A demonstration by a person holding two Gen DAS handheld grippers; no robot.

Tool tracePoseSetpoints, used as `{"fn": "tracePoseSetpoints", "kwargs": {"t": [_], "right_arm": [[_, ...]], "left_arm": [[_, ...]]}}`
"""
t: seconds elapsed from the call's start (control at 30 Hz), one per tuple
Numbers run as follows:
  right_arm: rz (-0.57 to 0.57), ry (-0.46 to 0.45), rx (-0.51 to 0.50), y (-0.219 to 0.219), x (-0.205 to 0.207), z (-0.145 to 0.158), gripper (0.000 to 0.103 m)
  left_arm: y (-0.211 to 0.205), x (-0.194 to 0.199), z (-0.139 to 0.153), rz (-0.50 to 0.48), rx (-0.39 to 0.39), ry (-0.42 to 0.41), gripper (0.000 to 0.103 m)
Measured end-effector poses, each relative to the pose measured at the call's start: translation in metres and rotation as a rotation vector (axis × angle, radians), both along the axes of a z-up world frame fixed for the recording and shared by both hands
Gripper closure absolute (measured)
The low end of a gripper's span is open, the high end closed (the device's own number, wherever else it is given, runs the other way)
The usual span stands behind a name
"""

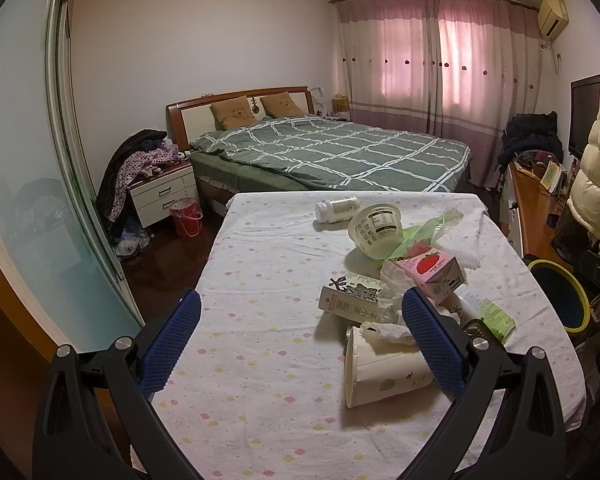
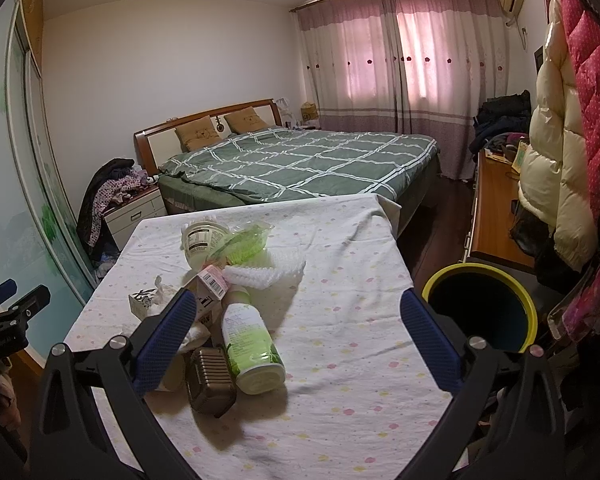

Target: Collect trash

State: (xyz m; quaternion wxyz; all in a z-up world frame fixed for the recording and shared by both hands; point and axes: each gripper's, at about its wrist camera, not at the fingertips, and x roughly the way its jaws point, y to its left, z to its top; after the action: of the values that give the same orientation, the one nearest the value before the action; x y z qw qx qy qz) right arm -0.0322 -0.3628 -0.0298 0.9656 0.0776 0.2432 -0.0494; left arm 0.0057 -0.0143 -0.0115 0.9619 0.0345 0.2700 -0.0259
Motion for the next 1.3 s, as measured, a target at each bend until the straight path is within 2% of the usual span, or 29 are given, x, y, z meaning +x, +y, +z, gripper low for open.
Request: {"fn": "tracePoseSetpoints", "kwargs": {"t": [0.27,0.47,0.8,0.87,0.97,1.1,1.13,1.2,1.27,1.3], "right_arm": [[0.0,0.023,-0.001,0.002,0.013,-0.01,0.006],[0.023,0.051,-0.002,0.006,0.04,-0.017,0.006],[0.139,0.096,0.05,0.036,0.139,-0.029,0.008],[0.156,0.129,0.058,0.042,0.164,-0.033,0.02],[0.158,0.186,0.066,0.045,0.197,-0.042,0.026],[0.17,0.266,0.146,0.039,0.225,-0.057,0.029],[0.17,0.281,0.154,0.04,0.231,-0.059,0.033],[0.173,0.304,0.162,0.04,0.237,-0.063,0.041],[0.176,0.325,0.172,0.042,0.242,-0.066,0.061],[0.18,0.327,0.172,0.044,0.242,-0.067,0.066]], "left_arm": [[0.0,0.013,-0.008,0.001,-0.004,0.024,0.004],[0.001,0.029,-0.017,0.007,-0.007,0.045,0.004],[0.001,0.059,-0.03,0.026,0.004,0.08,0.004],[0.002,0.065,-0.032,0.029,0.005,0.087,0.004],[0.004,0.072,-0.034,0.03,-0.003,0.094,0.004],[0.003,0.077,-0.038,0.026,-0.005,0.1,0.004],[0.002,0.079,-0.039,0.022,-0.006,0.102,0.004],[0.002,0.082,-0.041,0.016,-0.008,0.108,0.004],[0.001,0.084,-0.042,0.009,-0.012,0.115,0.004],[0.001,0.085,-0.043,0.007,-0.014,0.117,0.004]]}}
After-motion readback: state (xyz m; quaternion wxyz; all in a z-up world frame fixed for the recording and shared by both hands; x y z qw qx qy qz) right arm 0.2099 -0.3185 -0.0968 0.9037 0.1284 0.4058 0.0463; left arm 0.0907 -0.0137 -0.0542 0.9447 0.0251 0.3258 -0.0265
